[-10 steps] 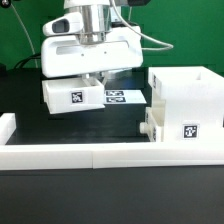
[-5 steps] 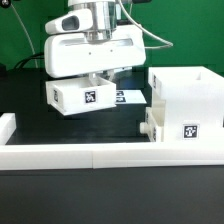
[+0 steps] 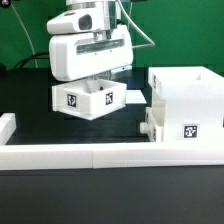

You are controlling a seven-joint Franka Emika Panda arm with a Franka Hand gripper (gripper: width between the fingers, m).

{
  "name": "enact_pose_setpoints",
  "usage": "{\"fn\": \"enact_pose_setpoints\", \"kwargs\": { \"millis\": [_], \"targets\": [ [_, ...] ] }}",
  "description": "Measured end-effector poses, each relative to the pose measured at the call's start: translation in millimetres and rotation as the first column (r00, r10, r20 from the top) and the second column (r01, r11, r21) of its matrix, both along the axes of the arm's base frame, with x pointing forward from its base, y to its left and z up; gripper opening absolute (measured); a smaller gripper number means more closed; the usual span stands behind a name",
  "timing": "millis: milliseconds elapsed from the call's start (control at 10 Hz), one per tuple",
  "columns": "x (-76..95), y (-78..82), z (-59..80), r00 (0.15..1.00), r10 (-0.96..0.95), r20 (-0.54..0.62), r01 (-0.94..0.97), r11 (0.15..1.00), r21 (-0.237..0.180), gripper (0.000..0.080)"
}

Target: Assemble drawer

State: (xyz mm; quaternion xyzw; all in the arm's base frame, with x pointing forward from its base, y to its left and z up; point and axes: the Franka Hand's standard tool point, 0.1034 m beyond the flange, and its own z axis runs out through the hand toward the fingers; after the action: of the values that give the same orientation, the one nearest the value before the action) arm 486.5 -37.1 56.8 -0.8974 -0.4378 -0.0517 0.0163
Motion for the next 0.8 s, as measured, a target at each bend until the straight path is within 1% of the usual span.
{"fn": "enact_pose_setpoints", "kwargs": {
  "millis": [100, 300, 400, 600, 800],
  "targets": [
    [5.5, 0.2, 2.1, 0.997, 0.075, -0.004, -0.075, 0.997, -0.009, 0.0042],
    [13.9, -1.3, 6.7, 0.989, 0.15, -0.011, -0.15, 0.989, -0.013, 0.0042],
    [12.0, -1.6, 5.0, 0.975, 0.224, -0.009, -0.224, 0.974, -0.019, 0.0042],
    [11.4, -2.2, 4.5, 0.957, 0.291, -0.008, -0.291, 0.956, -0.026, 0.0042],
    [11.5, -2.0, 4.3, 0.958, 0.288, -0.009, -0.288, 0.957, -0.025, 0.0042]
  ]
}}
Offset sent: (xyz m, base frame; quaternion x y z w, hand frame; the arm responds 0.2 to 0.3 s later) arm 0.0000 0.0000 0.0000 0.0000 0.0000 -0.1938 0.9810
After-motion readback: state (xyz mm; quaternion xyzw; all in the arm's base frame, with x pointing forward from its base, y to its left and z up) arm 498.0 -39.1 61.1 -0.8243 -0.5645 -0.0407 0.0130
